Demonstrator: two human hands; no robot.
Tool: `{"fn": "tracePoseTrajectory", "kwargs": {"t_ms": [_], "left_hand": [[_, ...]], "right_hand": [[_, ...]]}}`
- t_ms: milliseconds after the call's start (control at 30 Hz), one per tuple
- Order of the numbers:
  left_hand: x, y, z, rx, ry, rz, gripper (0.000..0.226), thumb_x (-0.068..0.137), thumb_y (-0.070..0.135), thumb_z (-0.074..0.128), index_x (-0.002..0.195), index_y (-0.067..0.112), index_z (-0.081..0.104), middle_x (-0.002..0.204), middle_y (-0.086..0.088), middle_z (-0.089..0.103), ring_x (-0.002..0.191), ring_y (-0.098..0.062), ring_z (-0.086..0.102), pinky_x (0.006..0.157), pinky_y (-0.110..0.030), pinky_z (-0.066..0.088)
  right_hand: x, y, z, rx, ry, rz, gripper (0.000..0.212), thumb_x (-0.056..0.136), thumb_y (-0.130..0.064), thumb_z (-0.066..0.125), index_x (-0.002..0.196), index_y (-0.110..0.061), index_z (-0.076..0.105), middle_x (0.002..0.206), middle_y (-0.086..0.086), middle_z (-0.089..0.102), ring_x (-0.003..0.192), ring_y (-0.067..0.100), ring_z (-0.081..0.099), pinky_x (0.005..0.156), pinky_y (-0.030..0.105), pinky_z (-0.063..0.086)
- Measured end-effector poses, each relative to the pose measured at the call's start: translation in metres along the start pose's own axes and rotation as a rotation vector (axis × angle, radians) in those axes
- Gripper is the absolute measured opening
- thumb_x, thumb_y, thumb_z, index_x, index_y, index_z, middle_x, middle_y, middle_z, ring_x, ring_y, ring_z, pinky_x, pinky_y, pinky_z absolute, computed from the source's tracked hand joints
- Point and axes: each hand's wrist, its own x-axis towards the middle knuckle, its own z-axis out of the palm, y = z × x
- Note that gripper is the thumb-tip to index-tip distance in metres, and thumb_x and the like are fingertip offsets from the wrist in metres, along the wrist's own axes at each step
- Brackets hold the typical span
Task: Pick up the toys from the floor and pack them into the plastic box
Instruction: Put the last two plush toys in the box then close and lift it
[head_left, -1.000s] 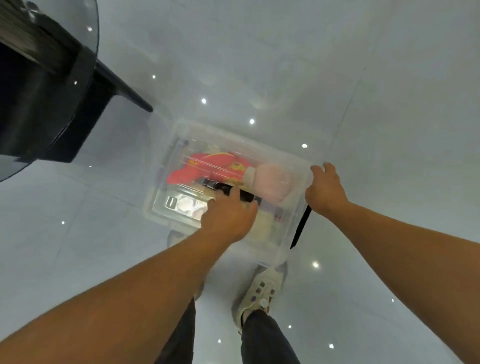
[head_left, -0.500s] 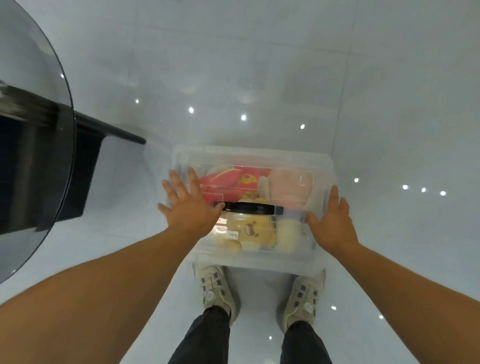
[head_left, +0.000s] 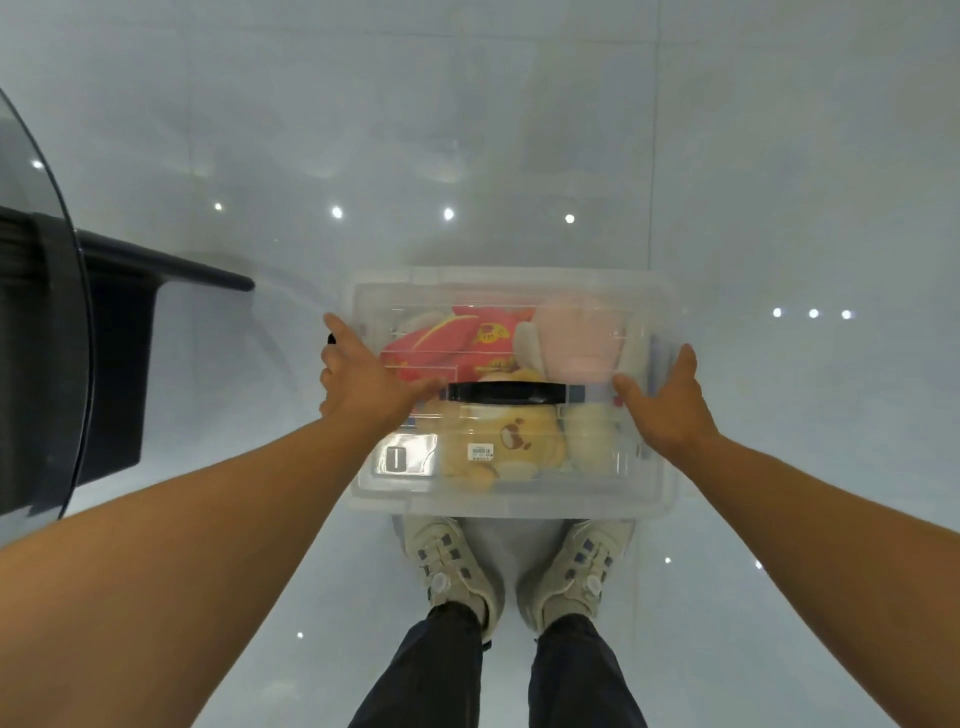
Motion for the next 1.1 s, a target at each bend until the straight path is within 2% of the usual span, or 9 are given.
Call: {"fn": "tracePoseTrajectory", "kwargs": {"t_ms": [133, 233, 333, 500, 633, 733, 800, 900, 1100], "left_hand": [[0.008, -0.008, -0.005, -0.120, -0.038, -0.033, 0.112, 0.068, 0.048, 0.084, 0.148, 0.014, 0.013, 0.146, -0.014, 0.035, 0.127, -0.038, 0.045, 0.101, -0.049, 0.043], [0.016, -0.014, -0.008, -0.173, -0.103, -0.014, 0.095, 0.075, 0.043, 0.080, 0.143, 0.020, 0.018, 0.138, -0.013, 0.042, 0.115, -0.036, 0.053, 0.096, -0.051, 0.049], [0.020, -0.020, -0.005, -0.216, -0.145, -0.006, 0.099, 0.074, 0.043, 0.081, 0.144, 0.023, 0.013, 0.140, -0.014, 0.038, 0.119, -0.037, 0.049, 0.099, -0.053, 0.046], [0.017, -0.018, -0.003, -0.052, 0.040, -0.116, 0.120, 0.060, 0.058, 0.084, 0.149, 0.023, 0.012, 0.148, -0.017, 0.024, 0.136, -0.038, 0.028, 0.109, -0.055, 0.034], [0.022, -0.017, -0.012, -0.265, -0.134, -0.169, 0.141, 0.058, 0.045, 0.089, 0.151, 0.022, -0.014, 0.155, -0.019, 0.025, 0.138, -0.043, 0.034, 0.109, -0.059, 0.034], [0.021, -0.018, -0.016, -0.267, -0.169, -0.197, 0.144, 0.047, 0.055, 0.089, 0.151, 0.021, -0.005, 0.149, -0.019, 0.033, 0.132, -0.043, 0.041, 0.105, -0.060, 0.038], [0.017, -0.016, -0.015, -0.121, -0.079, -0.210, 0.139, 0.035, 0.070, 0.083, 0.144, 0.016, 0.016, 0.139, -0.019, 0.041, 0.125, -0.044, 0.046, 0.100, -0.061, 0.042], [0.011, -0.009, -0.013, -0.038, 0.027, -0.208, 0.119, 0.045, 0.068, 0.082, 0.136, 0.009, 0.032, 0.132, -0.020, 0.046, 0.122, -0.041, 0.047, 0.099, -0.055, 0.045], [0.004, -0.007, -0.004, -0.168, 0.067, -0.187, 0.091, 0.060, 0.051, 0.086, 0.129, 0.013, 0.041, 0.120, -0.012, 0.059, 0.104, -0.037, 0.059, 0.084, -0.048, 0.051]], "right_hand": [[0.014, 0.006, 0.001, 0.152, -0.068, 0.064, 0.074, 0.098, -0.035, 0.048, 0.151, -0.024, -0.003, 0.156, 0.009, 0.024, 0.138, 0.033, 0.032, 0.111, 0.046, 0.030], [0.024, 0.010, -0.004, 0.176, -0.112, 0.097, 0.058, 0.101, -0.028, 0.038, 0.151, -0.024, 0.009, 0.151, 0.005, 0.031, 0.135, 0.028, 0.037, 0.108, 0.040, 0.032], [0.027, 0.017, -0.004, 0.154, -0.151, 0.058, 0.060, 0.100, -0.020, 0.039, 0.151, -0.026, 0.007, 0.152, 0.004, 0.030, 0.136, 0.027, 0.035, 0.105, 0.036, 0.032], [0.031, 0.024, -0.008, 0.033, -0.119, 0.051, 0.066, 0.098, -0.035, 0.045, 0.150, -0.038, 0.004, 0.147, 0.013, 0.037, 0.125, 0.037, 0.045, 0.095, 0.044, 0.043], [0.034, 0.019, -0.016, 0.037, -0.096, 0.148, 0.089, 0.088, -0.044, 0.060, 0.150, -0.038, -0.004, 0.150, 0.015, 0.029, 0.128, 0.042, 0.041, 0.097, 0.057, 0.046], [0.038, 0.026, -0.024, -0.021, -0.050, 0.169, 0.110, 0.064, -0.061, 0.072, 0.148, -0.030, 0.009, 0.141, 0.019, 0.039, 0.123, 0.041, 0.047, 0.099, 0.057, 0.045], [0.034, 0.028, -0.023, -0.055, -0.029, 0.125, 0.089, 0.067, -0.058, 0.072, 0.135, -0.016, 0.033, 0.125, 0.017, 0.053, 0.110, 0.038, 0.055, 0.093, 0.054, 0.049], [0.023, 0.023, -0.017, -0.049, 0.080, 0.074, 0.050, 0.085, -0.040, 0.066, 0.117, -0.006, 0.049, 0.103, 0.011, 0.057, 0.092, 0.031, 0.058, 0.076, 0.038, 0.049], [0.019, 0.014, -0.009, -0.122, 0.127, 0.089, 0.033, 0.092, -0.031, 0.061, 0.109, -0.004, 0.053, 0.101, 0.016, 0.061, 0.086, 0.030, 0.056, 0.069, 0.035, 0.044]]}}
